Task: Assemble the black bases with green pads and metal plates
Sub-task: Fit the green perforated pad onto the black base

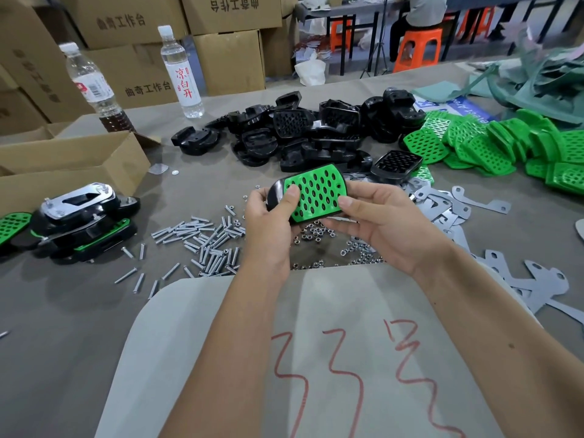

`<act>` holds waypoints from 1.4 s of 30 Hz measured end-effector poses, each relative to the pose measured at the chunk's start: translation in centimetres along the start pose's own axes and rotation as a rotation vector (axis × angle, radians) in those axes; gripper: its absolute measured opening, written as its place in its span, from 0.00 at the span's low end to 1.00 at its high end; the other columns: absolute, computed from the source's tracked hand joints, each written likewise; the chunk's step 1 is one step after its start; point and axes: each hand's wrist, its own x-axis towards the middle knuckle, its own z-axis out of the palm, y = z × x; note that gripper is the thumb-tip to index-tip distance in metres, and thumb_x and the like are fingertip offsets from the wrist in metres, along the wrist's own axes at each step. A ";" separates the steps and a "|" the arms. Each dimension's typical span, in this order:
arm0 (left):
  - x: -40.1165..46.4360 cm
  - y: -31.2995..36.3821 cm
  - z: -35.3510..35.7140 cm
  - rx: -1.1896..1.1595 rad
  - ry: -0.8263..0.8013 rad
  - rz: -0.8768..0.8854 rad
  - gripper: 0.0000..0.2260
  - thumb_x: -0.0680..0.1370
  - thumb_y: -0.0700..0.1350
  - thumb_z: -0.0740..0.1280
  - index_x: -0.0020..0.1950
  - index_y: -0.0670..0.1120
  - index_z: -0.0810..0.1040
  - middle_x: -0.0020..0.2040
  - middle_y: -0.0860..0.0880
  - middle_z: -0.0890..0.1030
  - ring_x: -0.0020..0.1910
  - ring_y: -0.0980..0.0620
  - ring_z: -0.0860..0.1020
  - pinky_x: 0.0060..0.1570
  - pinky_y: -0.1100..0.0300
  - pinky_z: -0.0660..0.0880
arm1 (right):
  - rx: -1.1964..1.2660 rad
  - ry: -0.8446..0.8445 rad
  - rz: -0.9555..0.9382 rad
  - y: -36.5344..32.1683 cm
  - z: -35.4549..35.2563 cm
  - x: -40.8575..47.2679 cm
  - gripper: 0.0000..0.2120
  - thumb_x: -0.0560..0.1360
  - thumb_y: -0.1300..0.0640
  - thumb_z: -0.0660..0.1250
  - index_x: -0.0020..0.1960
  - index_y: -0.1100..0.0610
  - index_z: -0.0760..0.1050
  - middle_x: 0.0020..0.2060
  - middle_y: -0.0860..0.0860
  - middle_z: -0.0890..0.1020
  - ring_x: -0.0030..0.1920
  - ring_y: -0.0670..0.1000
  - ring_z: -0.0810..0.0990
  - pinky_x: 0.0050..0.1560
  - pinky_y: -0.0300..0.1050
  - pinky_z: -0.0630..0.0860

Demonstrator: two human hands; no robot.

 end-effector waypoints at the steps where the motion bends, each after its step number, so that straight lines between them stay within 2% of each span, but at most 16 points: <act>1: 0.0 0.1 -0.1 -0.004 -0.015 -0.010 0.08 0.82 0.41 0.69 0.60 0.41 0.76 0.54 0.45 0.85 0.52 0.46 0.86 0.48 0.51 0.83 | -0.029 0.018 -0.012 0.1 0.0 0.0 0.16 0.80 0.67 0.65 0.66 0.70 0.77 0.60 0.65 0.84 0.58 0.59 0.84 0.56 0.49 0.84; 4: -0.4 0.5 -0.2 0.003 -0.096 -0.011 0.16 0.77 0.37 0.74 0.62 0.38 0.74 0.55 0.42 0.85 0.51 0.44 0.87 0.45 0.52 0.83 | -0.083 0.091 -0.061 0.4 0.0 0.0 0.15 0.81 0.69 0.64 0.67 0.69 0.76 0.59 0.64 0.84 0.53 0.54 0.84 0.51 0.44 0.82; 7: -0.8 0.6 -0.1 -0.004 -0.151 -0.015 0.23 0.74 0.32 0.76 0.65 0.36 0.71 0.56 0.40 0.85 0.50 0.44 0.87 0.45 0.54 0.83 | -0.058 0.083 -0.072 0.3 0.0 0.1 0.16 0.81 0.68 0.63 0.68 0.69 0.75 0.57 0.61 0.84 0.49 0.50 0.83 0.49 0.41 0.78; 12: -0.7 0.9 -0.4 -0.101 -0.227 -0.082 0.18 0.76 0.32 0.72 0.65 0.33 0.75 0.54 0.39 0.86 0.47 0.45 0.87 0.41 0.57 0.83 | 0.037 0.035 -0.099 0.4 0.3 -0.1 0.21 0.77 0.64 0.66 0.68 0.71 0.74 0.60 0.64 0.82 0.54 0.56 0.80 0.53 0.44 0.77; 18: -0.5 1.2 -0.9 -0.149 -0.308 -0.151 0.19 0.69 0.39 0.74 0.59 0.36 0.80 0.48 0.43 0.87 0.45 0.47 0.87 0.40 0.57 0.83 | 0.037 0.007 -0.111 0.5 0.2 -0.1 0.22 0.76 0.64 0.69 0.69 0.70 0.75 0.61 0.66 0.82 0.57 0.59 0.81 0.57 0.48 0.79; 21: -0.3 1.1 -1.0 -0.103 -0.292 -0.133 0.12 0.76 0.39 0.73 0.57 0.38 0.81 0.49 0.42 0.87 0.44 0.46 0.87 0.39 0.57 0.83 | 0.024 -0.014 -0.049 0.1 0.0 -0.1 0.21 0.76 0.64 0.68 0.68 0.67 0.77 0.59 0.62 0.84 0.55 0.56 0.82 0.53 0.45 0.79; 24: -0.2 1.0 -1.0 0.007 -0.253 -0.088 0.10 0.81 0.40 0.70 0.60 0.37 0.80 0.49 0.42 0.87 0.42 0.47 0.86 0.37 0.57 0.82 | -0.036 -0.025 0.016 -0.1 -0.3 0.1 0.18 0.78 0.67 0.64 0.66 0.67 0.77 0.59 0.63 0.84 0.57 0.57 0.83 0.58 0.50 0.79; 29: -0.3 1.2 -1.0 0.082 -0.254 -0.043 0.07 0.80 0.39 0.70 0.57 0.39 0.82 0.49 0.43 0.87 0.43 0.47 0.86 0.35 0.57 0.81 | -0.050 0.033 -0.004 0.0 0.1 -0.2 0.19 0.78 0.60 0.66 0.65 0.71 0.78 0.62 0.70 0.80 0.62 0.68 0.81 0.69 0.65 0.75; 31: -0.5 1.3 -0.9 0.049 -0.288 -0.047 0.07 0.81 0.40 0.69 0.56 0.40 0.82 0.49 0.43 0.87 0.44 0.47 0.86 0.36 0.57 0.81 | -0.041 0.025 -0.020 -0.1 -0.1 -0.3 0.19 0.80 0.60 0.65 0.66 0.71 0.76 0.64 0.71 0.79 0.67 0.72 0.77 0.71 0.67 0.73; 33: -0.6 1.6 -0.9 0.027 -0.327 -0.043 0.08 0.81 0.42 0.69 0.57 0.40 0.82 0.50 0.42 0.87 0.45 0.47 0.86 0.37 0.56 0.82 | -0.020 -0.001 -0.027 -0.1 -0.3 -0.3 0.20 0.81 0.61 0.63 0.68 0.72 0.75 0.65 0.73 0.77 0.68 0.74 0.74 0.69 0.64 0.75; 37: -0.4 2.3 -1.6 0.009 -0.409 -0.076 0.15 0.76 0.46 0.70 0.59 0.38 0.82 0.55 0.39 0.86 0.52 0.43 0.86 0.43 0.54 0.84 | 0.035 -0.015 -0.011 0.0 -0.4 -0.2 0.19 0.81 0.60 0.64 0.67 0.69 0.77 0.64 0.69 0.80 0.67 0.68 0.78 0.67 0.59 0.78; 39: -0.2 2.5 -2.0 0.006 -0.423 -0.114 0.14 0.78 0.43 0.69 0.60 0.37 0.81 0.57 0.37 0.86 0.55 0.41 0.86 0.45 0.51 0.84 | 0.043 -0.008 0.012 0.0 -0.6 0.0 0.17 0.81 0.61 0.63 0.67 0.67 0.78 0.64 0.65 0.82 0.66 0.64 0.80 0.68 0.59 0.78; 42: 0.1 2.1 -2.2 0.097 -0.339 -0.110 0.10 0.81 0.37 0.68 0.62 0.37 0.81 0.56 0.39 0.86 0.53 0.42 0.86 0.46 0.50 0.85 | -0.027 0.016 0.035 0.3 -0.8 0.2 0.15 0.83 0.66 0.61 0.66 0.68 0.77 0.62 0.65 0.83 0.64 0.64 0.82 0.65 0.62 0.79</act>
